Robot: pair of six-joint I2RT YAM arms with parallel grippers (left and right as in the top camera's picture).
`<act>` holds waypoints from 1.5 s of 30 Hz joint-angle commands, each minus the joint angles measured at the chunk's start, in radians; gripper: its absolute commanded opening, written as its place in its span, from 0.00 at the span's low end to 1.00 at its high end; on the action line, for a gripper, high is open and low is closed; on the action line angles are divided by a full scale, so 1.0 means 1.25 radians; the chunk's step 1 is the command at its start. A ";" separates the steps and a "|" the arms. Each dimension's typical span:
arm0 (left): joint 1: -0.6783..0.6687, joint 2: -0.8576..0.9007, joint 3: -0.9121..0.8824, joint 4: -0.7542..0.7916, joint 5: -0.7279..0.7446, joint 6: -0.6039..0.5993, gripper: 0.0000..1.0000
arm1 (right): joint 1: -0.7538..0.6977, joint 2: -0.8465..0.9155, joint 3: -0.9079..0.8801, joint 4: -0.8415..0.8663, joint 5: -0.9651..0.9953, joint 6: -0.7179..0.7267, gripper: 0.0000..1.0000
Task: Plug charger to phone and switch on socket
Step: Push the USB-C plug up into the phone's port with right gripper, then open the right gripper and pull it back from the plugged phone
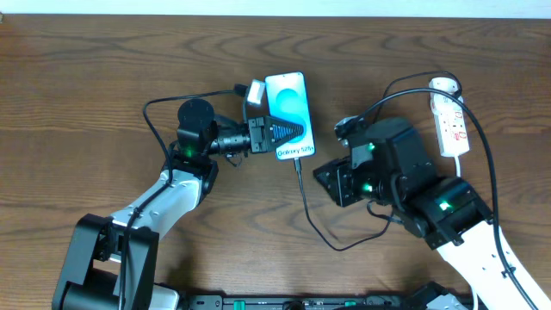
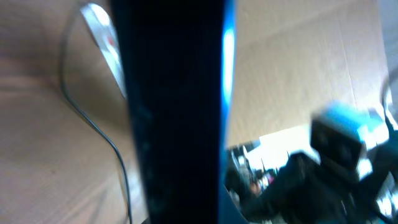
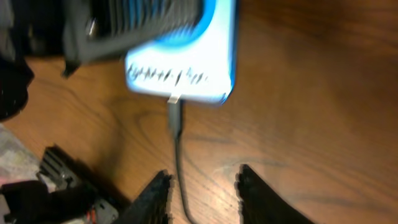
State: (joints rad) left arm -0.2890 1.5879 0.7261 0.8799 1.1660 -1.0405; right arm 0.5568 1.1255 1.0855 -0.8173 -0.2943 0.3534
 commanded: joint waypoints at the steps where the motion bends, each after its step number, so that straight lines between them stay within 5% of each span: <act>1: 0.002 -0.010 0.005 -0.004 -0.157 -0.051 0.07 | 0.056 0.004 0.013 -0.011 0.093 -0.007 0.41; 6: 0.001 -0.010 0.005 -0.005 -0.205 -0.130 0.07 | 0.154 0.067 0.012 0.002 0.376 0.059 0.41; 10: 0.001 -0.010 0.005 -0.006 -0.185 -0.130 0.07 | 0.163 0.134 0.012 0.060 0.381 0.064 0.38; 20: 0.001 -0.010 0.005 -0.006 -0.130 -0.119 0.07 | 0.163 0.157 0.012 0.184 0.380 0.064 0.01; 34: 0.001 -0.010 0.004 -0.005 -0.089 -0.093 0.07 | 0.160 0.146 0.012 0.240 0.317 0.076 0.01; 38: 0.001 -0.010 0.004 -0.005 -0.089 -0.038 0.07 | 0.157 0.095 0.013 0.172 0.315 0.076 0.43; 45: 0.001 -0.010 0.004 -0.005 -0.083 0.162 0.07 | 0.139 -0.133 0.020 0.091 0.393 0.075 0.84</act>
State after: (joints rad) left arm -0.2890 1.5879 0.7261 0.8597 1.0279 -1.0222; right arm 0.7460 1.0973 1.0836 -0.6857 0.1089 0.4419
